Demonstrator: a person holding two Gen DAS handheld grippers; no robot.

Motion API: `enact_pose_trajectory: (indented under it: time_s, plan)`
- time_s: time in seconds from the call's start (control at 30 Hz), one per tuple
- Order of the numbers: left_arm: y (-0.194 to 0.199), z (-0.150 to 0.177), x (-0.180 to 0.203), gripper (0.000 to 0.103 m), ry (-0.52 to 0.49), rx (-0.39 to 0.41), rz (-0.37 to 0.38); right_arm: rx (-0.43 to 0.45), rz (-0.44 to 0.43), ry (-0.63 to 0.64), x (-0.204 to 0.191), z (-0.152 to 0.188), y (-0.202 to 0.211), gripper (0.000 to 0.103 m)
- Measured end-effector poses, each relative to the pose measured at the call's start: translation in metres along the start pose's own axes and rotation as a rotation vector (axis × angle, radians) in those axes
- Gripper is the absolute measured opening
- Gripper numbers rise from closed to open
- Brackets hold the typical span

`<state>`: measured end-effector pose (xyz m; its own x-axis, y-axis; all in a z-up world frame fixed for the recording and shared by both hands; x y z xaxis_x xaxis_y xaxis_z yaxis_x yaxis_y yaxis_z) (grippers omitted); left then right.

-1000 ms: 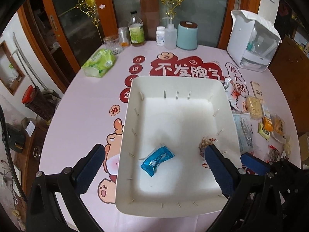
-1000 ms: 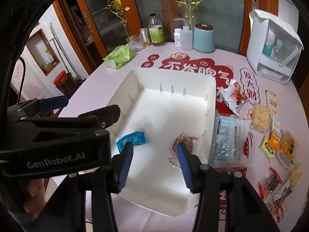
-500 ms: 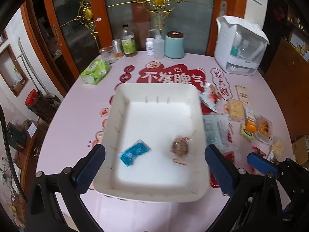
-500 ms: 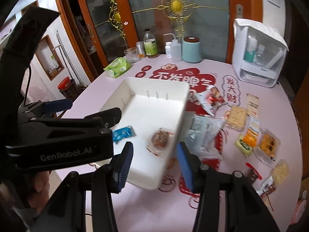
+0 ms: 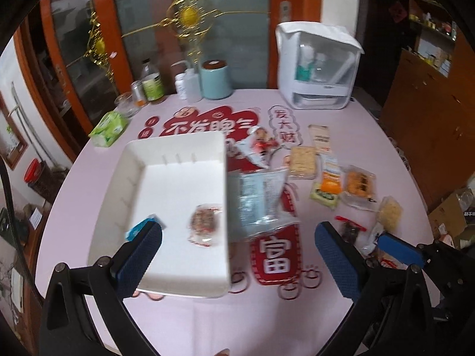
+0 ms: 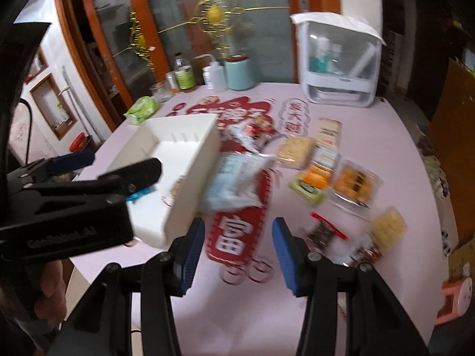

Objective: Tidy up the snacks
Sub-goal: 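Move the left tool to a clear nut bag and grasp it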

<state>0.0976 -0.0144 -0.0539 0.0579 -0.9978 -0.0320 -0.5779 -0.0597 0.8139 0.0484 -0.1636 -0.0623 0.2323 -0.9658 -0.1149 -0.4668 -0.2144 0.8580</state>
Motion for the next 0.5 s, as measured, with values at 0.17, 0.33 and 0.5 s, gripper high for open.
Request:
enact_pose_trajectory:
  time_s: [0.17,0.33,0.5]
  plan:
    - [-0.008,0.008,0.040,0.102,-0.042,-0.030,0.042,-0.011,0.051,-0.072,0.048,0.018,0.009,0.048]
    - [-0.025,0.023,0.081,0.102,-0.122,-0.084,0.100,-0.020,0.093,-0.196,0.104,0.040,0.012,0.048]
    - [-0.042,0.043,0.117,0.102,-0.201,-0.132,0.147,-0.072,0.140,-0.300,0.147,0.061,0.002,0.048]
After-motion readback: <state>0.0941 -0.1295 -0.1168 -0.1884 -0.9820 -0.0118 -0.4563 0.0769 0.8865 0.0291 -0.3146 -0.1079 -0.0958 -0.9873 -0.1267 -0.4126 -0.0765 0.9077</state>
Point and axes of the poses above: each gripper's, at about its wrist camera, not at the fingertips, and y roughly against the way its jaws point, x to its right, z to its underside, the point moved 3 cm from there along -y, roughly the way its jaws point, and after that the axes turned 4 degrees about -x, right-handed, at the moved point
